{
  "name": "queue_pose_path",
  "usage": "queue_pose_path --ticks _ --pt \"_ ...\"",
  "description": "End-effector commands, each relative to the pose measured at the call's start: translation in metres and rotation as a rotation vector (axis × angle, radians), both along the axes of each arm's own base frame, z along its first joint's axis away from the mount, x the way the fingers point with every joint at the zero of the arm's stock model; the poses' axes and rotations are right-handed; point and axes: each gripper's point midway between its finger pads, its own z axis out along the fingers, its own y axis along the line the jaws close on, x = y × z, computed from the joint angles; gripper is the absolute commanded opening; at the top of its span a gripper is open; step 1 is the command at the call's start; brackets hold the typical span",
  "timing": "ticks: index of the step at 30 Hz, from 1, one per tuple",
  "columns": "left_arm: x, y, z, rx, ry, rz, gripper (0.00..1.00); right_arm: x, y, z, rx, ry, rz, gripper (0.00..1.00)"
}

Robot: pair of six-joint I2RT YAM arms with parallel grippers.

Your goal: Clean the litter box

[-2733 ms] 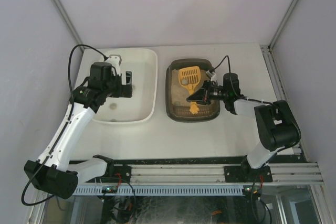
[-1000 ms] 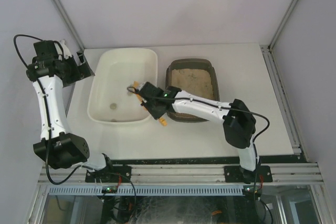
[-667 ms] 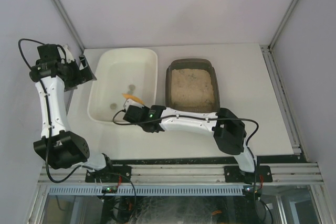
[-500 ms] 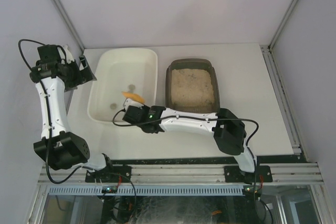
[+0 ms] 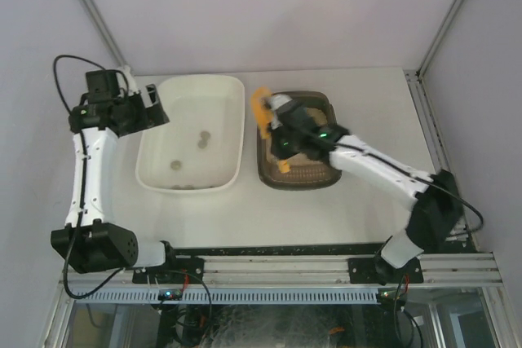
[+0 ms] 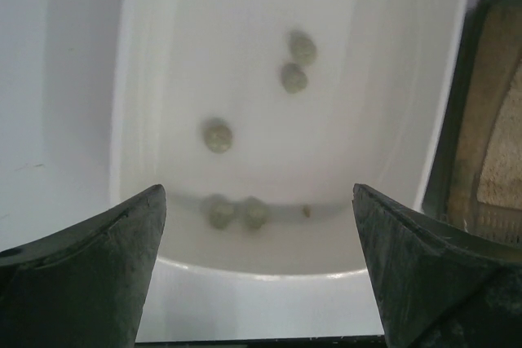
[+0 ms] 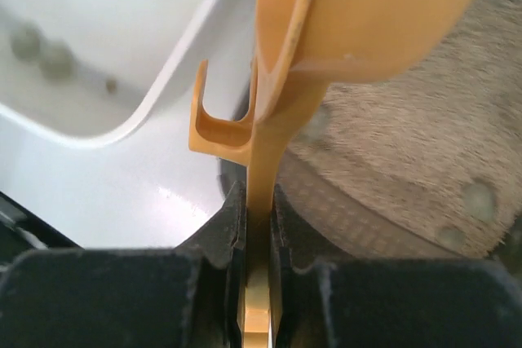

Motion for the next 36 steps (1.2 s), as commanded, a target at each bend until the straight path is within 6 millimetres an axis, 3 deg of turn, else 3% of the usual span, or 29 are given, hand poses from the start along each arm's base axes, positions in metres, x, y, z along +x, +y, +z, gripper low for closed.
queue_pose_path --ticks 1,5,11,17,22,25,30,33,36 --pt "0.019 -0.044 0.009 0.053 -0.068 -0.017 1.0 -0.002 -0.01 0.068 0.531 0.149 -0.046 0.0" --pt "0.04 -0.101 0.013 0.049 -0.062 -0.068 1.0 0.004 -0.048 0.062 0.555 0.149 -0.125 0.0" --pt "0.072 -0.183 -0.002 -0.038 -0.021 -0.136 1.0 0.005 -0.066 0.034 0.58 0.272 -0.165 0.0" --pt "0.113 -0.235 0.004 -0.204 -0.079 -0.204 1.0 0.009 -0.073 0.003 0.622 0.489 -0.223 0.0" --pt "0.124 -0.268 0.005 -0.266 -0.134 -0.301 1.0 0.021 -0.095 -0.012 0.546 0.446 -0.328 0.0" --pt "0.118 -0.272 -0.019 -0.127 -0.1 -0.311 1.0 0.028 -0.108 -0.003 0.527 0.361 -0.378 0.0" --pt "0.091 -0.295 -0.078 -0.091 0.026 -0.337 1.0 0.034 -0.134 0.033 0.539 0.199 -0.466 0.0" --pt "0.09 -0.311 -0.09 -0.048 0.018 -0.33 1.0 0.026 -0.148 0.062 0.615 0.165 -0.481 0.0" --pt "0.101 -0.325 -0.093 -0.013 -0.027 -0.313 0.99 0.015 -0.166 0.086 0.667 0.127 -0.498 0.0"
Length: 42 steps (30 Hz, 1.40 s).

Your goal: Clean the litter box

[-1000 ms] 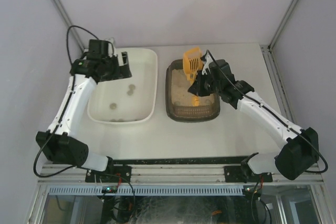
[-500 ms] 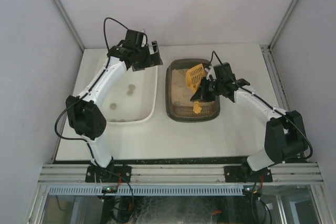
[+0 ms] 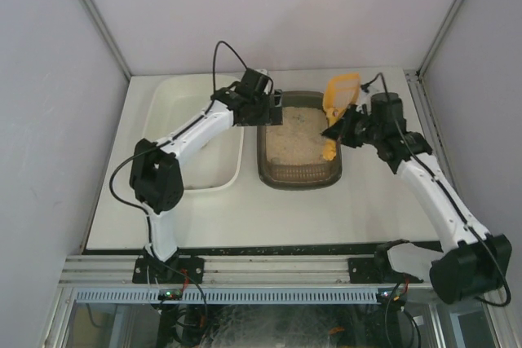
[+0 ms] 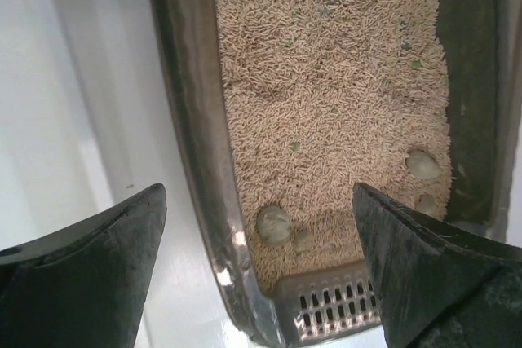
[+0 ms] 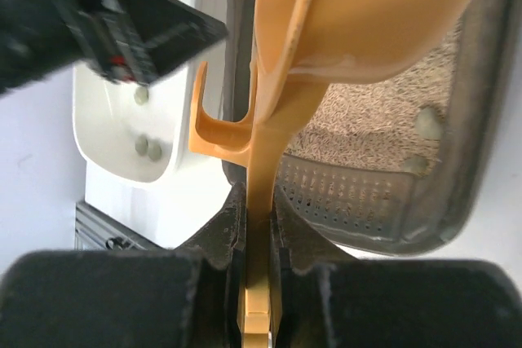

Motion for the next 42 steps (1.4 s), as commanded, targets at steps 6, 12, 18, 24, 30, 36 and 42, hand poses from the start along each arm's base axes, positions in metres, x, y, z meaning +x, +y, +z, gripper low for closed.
queue_pose_path --ticks 6,12,18,24,30,36,42 --pt "0.054 -0.018 -0.003 0.085 -0.173 0.111 0.98 -0.034 -0.047 0.056 0.089 -0.119 -0.114 0.0" --pt "0.075 -0.013 -0.023 0.181 -0.217 0.12 0.95 -0.046 -0.056 0.046 0.096 -0.107 -0.134 0.0" --pt "0.074 -0.035 -0.047 0.177 -0.187 -0.036 0.67 -0.051 -0.064 0.038 0.084 -0.097 -0.161 0.0" --pt "0.073 -0.045 -0.065 0.242 -0.173 -0.216 0.37 -0.049 -0.066 0.045 0.127 -0.107 -0.161 0.0" --pt "0.07 -0.07 -0.064 0.276 -0.181 -0.545 0.0 -0.056 -0.069 0.047 0.129 -0.109 -0.176 0.0" --pt "0.044 -0.116 -0.034 0.171 -0.297 -0.907 0.0 -0.073 -0.078 0.038 0.085 -0.082 -0.215 0.0" --pt "-0.004 -0.166 -0.012 0.138 -0.502 -1.314 0.0 -0.09 -0.089 0.028 0.036 -0.05 -0.276 0.0"
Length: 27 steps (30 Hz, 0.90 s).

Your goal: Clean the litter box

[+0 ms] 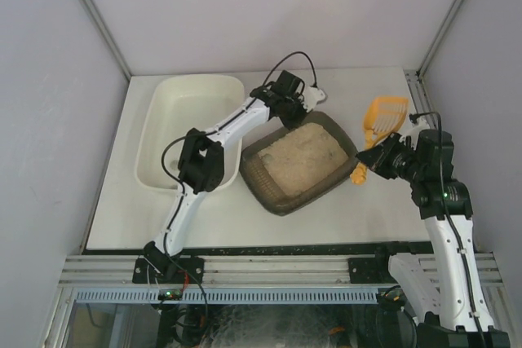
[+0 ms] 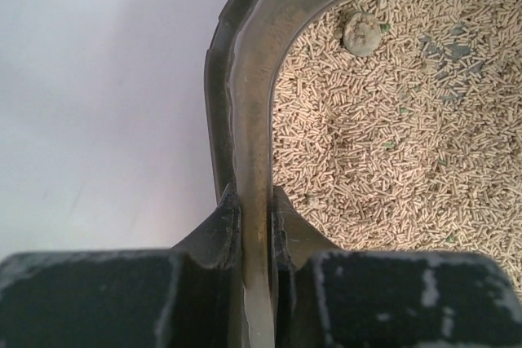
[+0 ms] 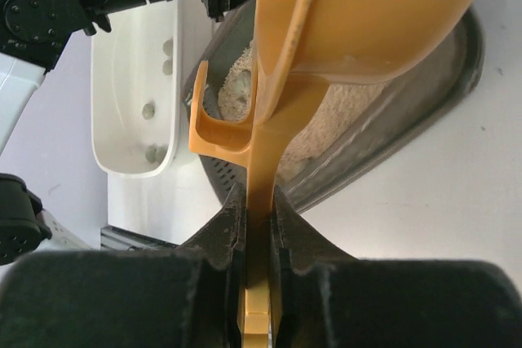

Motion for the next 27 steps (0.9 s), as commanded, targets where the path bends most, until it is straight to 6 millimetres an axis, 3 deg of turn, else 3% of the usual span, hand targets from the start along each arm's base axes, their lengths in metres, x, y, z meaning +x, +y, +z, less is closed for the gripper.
queue_pose_path --ticks 1,7,15,24,25,27 --pt "-0.065 -0.075 0.066 -0.147 -0.15 -0.566 0.0 -0.013 -0.013 -0.009 -0.047 0.034 -0.068 0.0" --pt "-0.12 -0.108 0.079 -0.321 -0.237 -0.994 0.0 -0.034 -0.027 -0.007 -0.086 -0.003 -0.15 0.0" --pt "-0.133 -0.151 0.111 -0.595 -0.267 -1.088 0.0 -0.068 -0.042 -0.018 -0.147 0.034 -0.22 0.0" --pt "-0.184 -0.187 0.154 -0.956 -0.046 -1.174 0.0 -0.087 -0.054 -0.027 -0.194 0.053 -0.281 0.0" --pt "-0.188 -0.189 0.153 -0.958 -0.031 -1.174 0.02 -0.087 -0.055 -0.028 -0.198 0.055 -0.281 0.0" --pt "-0.189 -0.193 0.146 -0.956 -0.025 -1.136 0.21 -0.086 -0.056 -0.028 -0.207 0.057 -0.283 0.0"
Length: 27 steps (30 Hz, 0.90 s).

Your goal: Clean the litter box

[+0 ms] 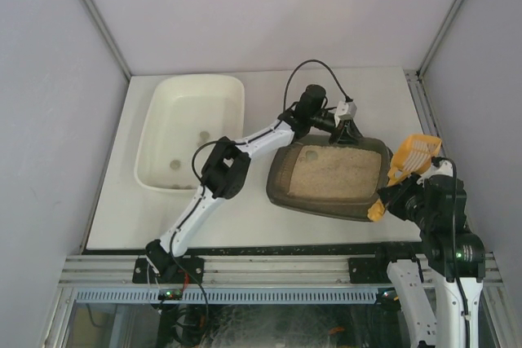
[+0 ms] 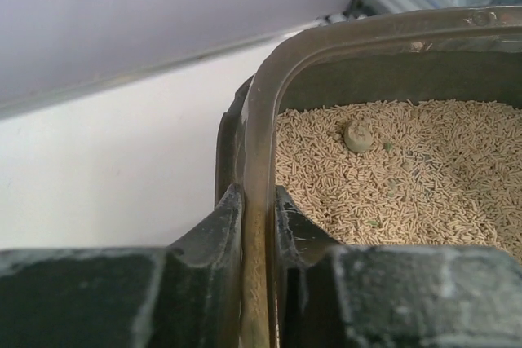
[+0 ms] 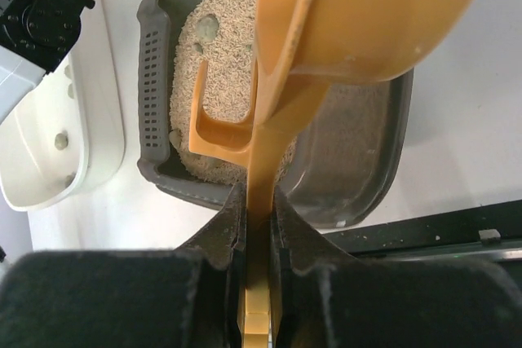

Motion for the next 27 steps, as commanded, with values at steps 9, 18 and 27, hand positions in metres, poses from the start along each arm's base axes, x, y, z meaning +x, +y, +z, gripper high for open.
queue_pose_path --ticks 9,18,27 --pt "-0.069 0.002 0.077 -0.147 0.037 -0.221 0.21 0.008 -0.007 0.002 -0.035 -0.024 -0.019 0.0" --pt "-0.055 0.004 0.079 -0.128 0.071 -0.154 0.96 0.013 -0.003 -0.002 -0.021 -0.029 -0.003 0.0" --pt "-0.012 0.04 0.15 -0.149 0.203 0.115 1.0 0.007 0.054 -0.006 0.185 0.058 0.313 0.0"
